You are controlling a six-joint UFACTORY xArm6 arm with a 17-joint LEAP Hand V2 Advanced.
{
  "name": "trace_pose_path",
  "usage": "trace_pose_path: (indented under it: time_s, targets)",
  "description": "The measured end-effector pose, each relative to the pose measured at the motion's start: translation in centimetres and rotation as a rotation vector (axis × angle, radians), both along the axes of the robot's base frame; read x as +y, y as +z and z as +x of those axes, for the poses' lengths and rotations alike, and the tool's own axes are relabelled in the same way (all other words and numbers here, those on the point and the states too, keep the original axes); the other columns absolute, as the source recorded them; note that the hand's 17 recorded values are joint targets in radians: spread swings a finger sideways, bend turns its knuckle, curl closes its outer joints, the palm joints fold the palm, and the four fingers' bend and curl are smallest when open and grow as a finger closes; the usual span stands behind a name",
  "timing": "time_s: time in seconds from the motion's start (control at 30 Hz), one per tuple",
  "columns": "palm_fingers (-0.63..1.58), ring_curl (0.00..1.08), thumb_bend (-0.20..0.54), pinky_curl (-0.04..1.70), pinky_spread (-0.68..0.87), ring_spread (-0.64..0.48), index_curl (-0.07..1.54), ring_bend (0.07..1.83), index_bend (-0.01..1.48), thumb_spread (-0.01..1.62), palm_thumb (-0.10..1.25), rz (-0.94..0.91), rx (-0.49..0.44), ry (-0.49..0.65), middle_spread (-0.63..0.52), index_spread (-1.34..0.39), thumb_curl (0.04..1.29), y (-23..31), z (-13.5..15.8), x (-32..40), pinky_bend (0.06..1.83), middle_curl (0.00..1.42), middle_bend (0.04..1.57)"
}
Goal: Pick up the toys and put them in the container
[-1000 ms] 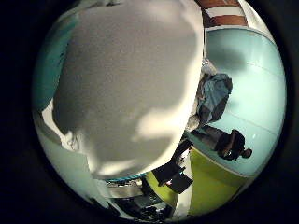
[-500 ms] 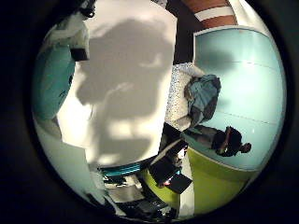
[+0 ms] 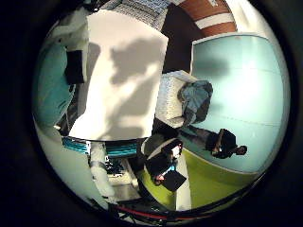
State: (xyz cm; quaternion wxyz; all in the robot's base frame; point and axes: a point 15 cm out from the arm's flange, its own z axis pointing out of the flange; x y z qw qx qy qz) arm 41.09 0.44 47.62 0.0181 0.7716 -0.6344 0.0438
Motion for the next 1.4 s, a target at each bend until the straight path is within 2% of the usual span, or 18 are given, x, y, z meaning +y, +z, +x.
trace_pose_path:
  time_s: [0.4, 0.63, 0.83, 0.9, 0.93, 1.03, 1.1, 1.13, 1.2, 1.23, 1.3, 1.33, 1.4]
  targets:
    - [1.01, 0.86, -0.016, 1.13, -0.17, -0.26, 0.99, 1.36, 1.05, 0.81, 1.06, 0.018, -0.051, 0.164, -0.17, -0.27, 0.81, 2.5, -2.9, 11.2, 1.21, 0.92, 1.32]
    - [1.02, 0.87, -0.017, 1.17, -0.17, -0.26, 1.00, 1.33, 1.03, 0.81, 1.05, 0.035, -0.073, 0.205, -0.18, -0.27, 0.83, 1.6, -2.2, 15.2, 1.17, 0.93, 1.30]
    - [1.03, 0.89, -0.018, 1.20, -0.18, -0.27, 1.01, 1.32, 1.02, 0.81, 1.04, 0.051, -0.098, 0.206, -0.18, -0.28, 0.83, 0.2, -0.2, 16.9, 1.15, 0.94, 1.29]
    - [1.04, 0.89, -0.032, 1.20, -0.19, -0.27, 1.01, 1.31, 1.01, 0.84, 0.98, 0.056, -0.089, 0.207, -0.18, -0.28, 0.82, -0.2, -0.1, 17.2, 1.15, 0.94, 1.28]
    - [1.03, 0.88, -0.035, 1.19, -0.20, -0.26, 1.01, 1.30, 1.00, 0.90, 0.91, 0.058, -0.081, 0.207, -0.18, -0.28, 0.79, -0.6, -0.1, 17.3, 1.14, 0.94, 1.27]
    - [1.03, 0.77, -0.030, 1.02, -0.29, -0.26, 0.94, 1.24, 0.75, 1.11, 0.80, 0.095, -0.080, 0.210, -0.18, -0.31, 0.67, -2.1, 0.0, 18.2, 1.01, 0.86, 1.14]
    - [0.90, 0.72, -0.038, 0.95, -0.38, -0.28, 0.89, 1.21, 0.56, 1.15, 0.73, 0.108, -0.077, 0.209, -0.19, -0.34, 0.60, -3.4, -0.1, 18.3, 0.96, 0.81, 1.06]
    - [0.71, 0.68, -0.042, 0.90, -0.44, -0.30, 0.83, 1.17, 0.38, 1.16, 0.67, 0.108, -0.069, 0.208, -0.20, -0.38, 0.54, -4.0, -0.3, 18.2, 0.95, 0.77, 0.98]
    - [0.36, 0.62, -0.032, 0.87, -0.36, -0.28, 0.75, 1.05, 0.29, 1.17, 0.62, 0.105, -0.055, 0.210, -0.21, -0.45, 0.48, -4.7, -0.4, 18.0, 0.83, 0.71, 0.84]
    - [0.33, 0.61, -0.031, 0.87, -0.32, -0.27, 0.72, 1.03, 0.29, 1.17, 0.61, 0.103, -0.045, 0.213, -0.21, -0.46, 0.46, -4.9, -0.6, 17.9, 0.80, 0.70, 0.82]
    - [0.21, 0.55, -0.030, 0.85, -0.15, -0.20, 0.66, 0.92, 0.27, 1.17, 0.59, 0.100, -0.038, 0.211, -0.17, -0.48, 0.42, -5.1, -0.6, 17.8, 0.77, 0.62, 0.67]
    - [0.15, 0.50, -0.029, 0.83, -0.01, -0.12, 0.61, 0.84, 0.25, 1.16, 0.56, 0.099, -0.037, 0.211, -0.14, -0.47, 0.40, -5.2, -0.6, 17.7, 0.77, 0.57, 0.57]
    - [0.09, 0.45, -0.028, 0.81, 0.15, -0.04, 0.56, 0.76, 0.23, 1.15, 0.55, 0.098, -0.035, 0.208, -0.09, -0.46, 0.37, -5.2, -0.5, 17.5, 0.77, 0.51, 0.47]
